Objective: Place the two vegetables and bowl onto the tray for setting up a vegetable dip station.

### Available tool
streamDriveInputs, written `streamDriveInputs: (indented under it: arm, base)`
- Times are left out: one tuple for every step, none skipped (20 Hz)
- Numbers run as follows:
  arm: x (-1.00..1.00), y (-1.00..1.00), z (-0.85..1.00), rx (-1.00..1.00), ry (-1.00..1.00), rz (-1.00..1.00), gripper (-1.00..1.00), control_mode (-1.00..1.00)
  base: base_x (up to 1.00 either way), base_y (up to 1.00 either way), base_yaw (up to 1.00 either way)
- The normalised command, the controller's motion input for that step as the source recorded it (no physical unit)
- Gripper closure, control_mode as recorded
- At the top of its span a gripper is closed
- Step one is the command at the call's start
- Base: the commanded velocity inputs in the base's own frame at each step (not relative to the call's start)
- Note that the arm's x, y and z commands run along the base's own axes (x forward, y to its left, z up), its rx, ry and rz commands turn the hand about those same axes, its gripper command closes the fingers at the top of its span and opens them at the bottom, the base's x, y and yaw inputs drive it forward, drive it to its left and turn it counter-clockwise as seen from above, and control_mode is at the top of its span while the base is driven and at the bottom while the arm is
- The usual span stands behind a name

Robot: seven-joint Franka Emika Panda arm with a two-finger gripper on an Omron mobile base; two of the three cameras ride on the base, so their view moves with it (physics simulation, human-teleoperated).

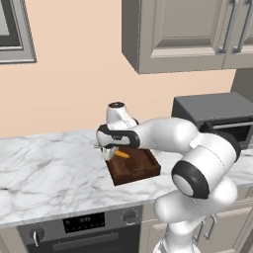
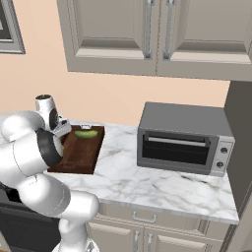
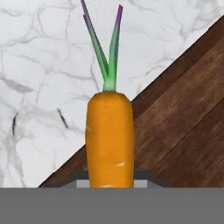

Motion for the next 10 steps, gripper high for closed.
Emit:
streamDriveInputs:
  arm:
    - [0.42, -0.39, 0.11, 0.00, 0.00, 0.20, 1.00, -1.00]
    - [0.39, -0.40, 0.11, 0.00, 0.00, 0.19, 1.00, -1.00]
    - [0.40, -0.36, 0.16, 0.00, 0.00, 0.17, 1.00, -1.00]
    - [0.39, -0.35, 0.18, 0.00, 0.00, 0.16, 1.00, -1.00]
    - [0.39, -0.36, 0.14, 0.00, 0.00, 0.15, 1.00, -1.00]
    - [0.41, -0.36, 0.09, 0.00, 0.00, 0.15, 1.00, -1.00]
    - [0.45, -0.34, 0.05, 0.00, 0.00, 0.15, 1.00, -1.00]
    - [0.51, -0.31, 0.02, 0.00, 0.00, 0.14, 1.00, -1.00]
    - [0.50, -0.30, 0.00, 0.00, 0.00, 0.13, 1.00, -1.00]
    - [0.46, -0.32, 0.00, 0.00, 0.00, 0.13, 1.00, -1.00]
  base:
    - [0.00, 0.00, 0.00]
    - [0.00, 0.00, 0.00]
    - [0.00, 0.00, 0.00]
    - [0.00, 0.00, 0.00]
    - [0.00, 0.00, 0.00]
    - [0.00, 0.00, 0.00]
    - [0.00, 0.00, 0.00]
    - [0.00, 0.00, 0.00]
    - [0.00, 0.00, 0.00]
    - [0.00, 0.00, 0.00]
